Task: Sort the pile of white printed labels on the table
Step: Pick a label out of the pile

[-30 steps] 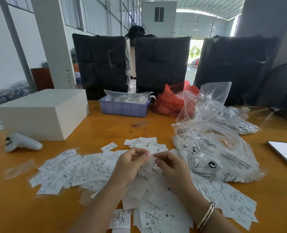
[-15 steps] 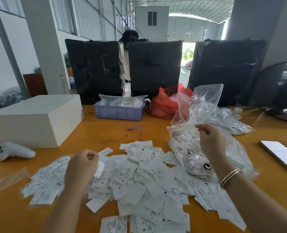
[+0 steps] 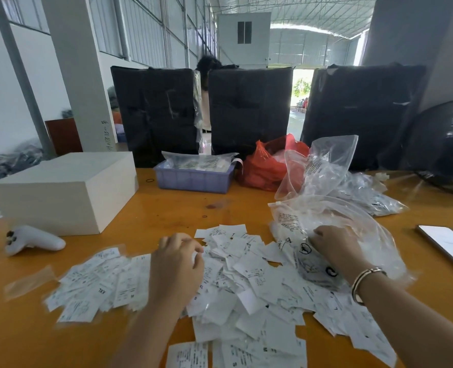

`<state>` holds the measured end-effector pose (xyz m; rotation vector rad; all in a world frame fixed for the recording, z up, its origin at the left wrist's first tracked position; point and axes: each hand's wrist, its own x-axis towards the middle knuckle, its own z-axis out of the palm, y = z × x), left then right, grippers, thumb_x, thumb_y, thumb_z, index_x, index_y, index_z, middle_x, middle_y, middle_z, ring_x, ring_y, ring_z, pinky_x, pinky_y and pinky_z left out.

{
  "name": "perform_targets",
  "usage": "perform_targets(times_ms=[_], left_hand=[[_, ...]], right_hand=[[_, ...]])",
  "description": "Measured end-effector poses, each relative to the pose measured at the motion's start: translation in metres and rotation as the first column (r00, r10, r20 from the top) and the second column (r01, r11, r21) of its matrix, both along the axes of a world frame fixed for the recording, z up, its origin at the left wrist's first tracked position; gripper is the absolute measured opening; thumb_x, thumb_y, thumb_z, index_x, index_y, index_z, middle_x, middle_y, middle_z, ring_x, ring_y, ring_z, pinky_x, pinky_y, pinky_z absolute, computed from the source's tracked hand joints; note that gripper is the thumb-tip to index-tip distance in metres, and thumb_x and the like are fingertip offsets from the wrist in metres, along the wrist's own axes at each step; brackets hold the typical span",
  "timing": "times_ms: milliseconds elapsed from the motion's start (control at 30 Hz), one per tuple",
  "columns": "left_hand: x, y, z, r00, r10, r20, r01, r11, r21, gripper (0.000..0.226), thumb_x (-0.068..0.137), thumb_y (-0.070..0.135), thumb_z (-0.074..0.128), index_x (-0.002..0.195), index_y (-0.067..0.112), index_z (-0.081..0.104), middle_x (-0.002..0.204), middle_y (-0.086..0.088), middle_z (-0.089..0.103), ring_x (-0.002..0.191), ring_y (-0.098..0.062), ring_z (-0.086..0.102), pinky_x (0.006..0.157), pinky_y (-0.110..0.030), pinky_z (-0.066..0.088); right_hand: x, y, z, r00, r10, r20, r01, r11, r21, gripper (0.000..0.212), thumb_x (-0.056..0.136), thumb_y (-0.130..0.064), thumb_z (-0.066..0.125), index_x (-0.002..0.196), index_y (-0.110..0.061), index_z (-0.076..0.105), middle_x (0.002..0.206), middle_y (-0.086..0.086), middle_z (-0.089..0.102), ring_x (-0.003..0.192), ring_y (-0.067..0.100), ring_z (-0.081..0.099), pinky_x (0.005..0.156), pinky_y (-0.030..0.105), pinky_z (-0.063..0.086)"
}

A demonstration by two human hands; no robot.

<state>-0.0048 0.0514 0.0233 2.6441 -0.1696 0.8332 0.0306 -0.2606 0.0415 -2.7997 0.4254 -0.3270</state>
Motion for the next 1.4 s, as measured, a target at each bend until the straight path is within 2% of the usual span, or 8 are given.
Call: perform_targets(times_ms=[467,633,700,800,933,1100,1300,1400], left_hand=[[-0.002,-0.011,-0.007,0.985,-0.170,0.020,0.169,0.985,0.023,0.010,0.086,0.018,0.063,0.088,0.023,0.071,0.101,0.008,0.063,0.100,-0.016,0.052,0.081,-0.030,0.045],[-0.005,-0.015,-0.004,0.973,-0.226,0.043,0.229,0.972,-0.055,0.009,0.087,0.017,0.065,0.088,0.024,0.071,0.099,0.015,0.060,0.098,-0.009,0.047,0.081,-0.024,0.039],[-0.006,-0.018,-0.001,0.958,-0.285,0.034,0.287,0.946,-0.150,0.009,0.091,0.022,0.061,0.092,0.026,0.069,0.100,0.020,0.057,0.101,-0.004,0.044,0.084,-0.020,0.034],[-0.009,-0.020,0.003,0.923,-0.381,-0.050,0.347,0.882,-0.319,0.025,0.093,0.045,0.045,0.098,0.032,0.065,0.102,0.025,0.055,0.106,0.000,0.043,0.084,-0.010,0.029],[-0.014,-0.021,0.006,0.813,-0.564,-0.142,0.356,0.677,-0.645,0.047,0.089,0.063,0.031,0.105,0.036,0.066,0.104,0.026,0.063,0.104,0.013,0.052,0.080,-0.004,0.037],[-0.016,-0.024,0.008,0.709,-0.681,-0.184,0.374,0.584,-0.721,0.053,0.082,0.070,0.036,0.102,0.033,0.069,0.092,0.020,0.069,0.092,0.003,0.061,0.075,-0.005,0.042],[-0.014,-0.027,0.007,0.837,-0.524,-0.158,0.227,0.595,-0.771,0.008,0.088,0.029,0.065,0.082,0.026,0.070,0.080,0.016,0.071,0.077,-0.001,0.065,0.064,-0.010,0.047],[-0.011,-0.022,0.010,0.888,-0.442,-0.126,0.116,0.482,-0.869,0.008,0.087,0.029,0.066,0.083,0.024,0.070,0.083,0.011,0.073,0.076,-0.003,0.066,0.067,-0.017,0.047]], right_hand=[[-0.014,-0.005,0.009,0.942,0.096,0.322,-0.027,0.977,-0.210,0.033,0.098,-0.028,0.042,0.080,-0.016,0.067,0.078,-0.004,0.064,0.079,0.021,0.060,0.079,0.036,0.045],[-0.024,0.026,0.035,0.807,0.129,0.576,-0.189,0.981,0.044,0.023,0.095,-0.025,0.053,0.090,-0.013,0.071,0.088,-0.002,0.069,0.078,0.015,0.060,0.072,0.029,0.048],[-0.032,0.050,0.044,0.809,0.110,0.577,-0.371,0.857,0.357,0.017,0.093,-0.026,0.056,0.088,-0.015,0.069,0.075,-0.007,0.067,0.063,0.008,0.057,0.057,0.019,0.047],[-0.047,0.086,0.040,0.888,0.095,0.450,-0.444,0.435,0.783,0.014,0.091,-0.021,0.057,0.084,-0.014,0.067,0.070,0.003,0.070,0.064,0.016,0.066,0.058,0.021,0.053],[-0.065,0.114,0.014,0.918,0.198,0.343,-0.370,0.116,0.922,0.013,0.088,-0.018,0.060,0.087,-0.008,0.068,0.073,0.008,0.072,0.059,0.014,0.065,0.055,0.019,0.052],[-0.066,0.124,-0.004,0.920,0.202,0.334,-0.370,0.179,0.911,0.014,0.090,-0.016,0.063,0.079,-0.013,0.071,0.069,0.009,0.070,0.055,0.014,0.063,0.050,0.020,0.048],[-0.064,0.122,-0.010,0.907,0.173,0.384,-0.412,0.174,0.895,0.014,0.090,-0.024,0.060,0.087,-0.015,0.070,0.078,0.006,0.072,0.067,0.015,0.064,0.061,0.022,0.052],[-0.058,0.113,-0.013,0.901,0.047,0.431,-0.401,0.464,0.790,0.016,0.093,-0.021,0.054,0.085,-0.023,0.068,0.078,-0.003,0.069,0.071,0.017,0.063,0.063,0.026,0.053]])
